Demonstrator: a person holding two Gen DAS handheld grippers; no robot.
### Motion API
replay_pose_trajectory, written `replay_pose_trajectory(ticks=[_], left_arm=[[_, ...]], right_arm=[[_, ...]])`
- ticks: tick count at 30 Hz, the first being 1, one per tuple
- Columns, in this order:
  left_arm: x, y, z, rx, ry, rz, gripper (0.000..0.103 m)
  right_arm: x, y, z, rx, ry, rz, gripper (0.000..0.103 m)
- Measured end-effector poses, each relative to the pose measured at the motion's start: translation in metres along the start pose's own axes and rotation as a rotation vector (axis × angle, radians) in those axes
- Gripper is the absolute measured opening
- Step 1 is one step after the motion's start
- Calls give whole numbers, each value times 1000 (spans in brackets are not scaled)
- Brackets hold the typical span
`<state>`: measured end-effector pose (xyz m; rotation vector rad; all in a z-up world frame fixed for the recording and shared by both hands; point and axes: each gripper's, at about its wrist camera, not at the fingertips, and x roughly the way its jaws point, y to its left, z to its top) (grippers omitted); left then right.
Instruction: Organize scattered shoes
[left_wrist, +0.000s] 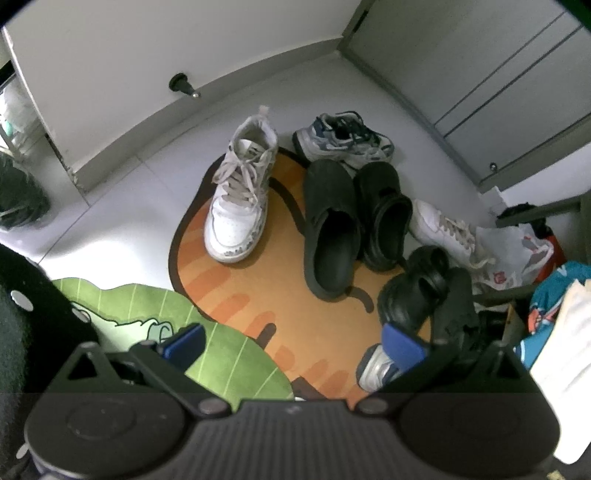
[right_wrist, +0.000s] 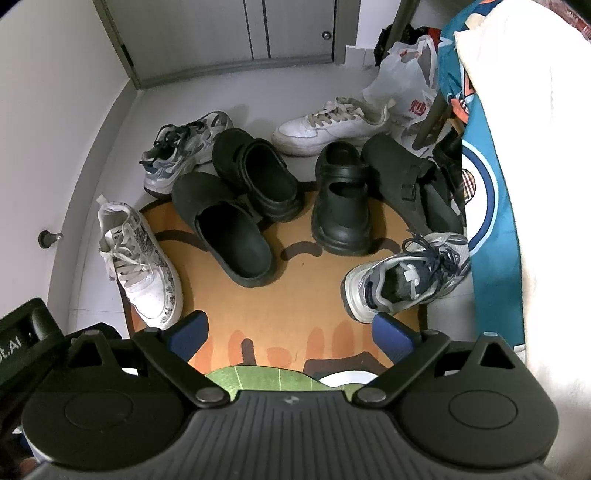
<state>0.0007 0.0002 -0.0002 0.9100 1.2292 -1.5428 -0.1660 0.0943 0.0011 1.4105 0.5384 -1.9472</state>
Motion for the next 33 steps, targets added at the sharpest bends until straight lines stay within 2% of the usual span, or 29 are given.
replay_pose_trajectory(ticks=[9,20,28,33], left_arm=[[3,13,-1,-6,2,-23,103],[7,-5,0,-3,16,-9,103],[10,-20,1,35,4,8,103],[14,-15,7,26,15,4,103]], right_arm=[[3,0,-1,13,11,-1,98],[5,-6,3,38,24,9,98],[8,-8,3,37,34,5,98],[13,-11,6,44,56,13,98]])
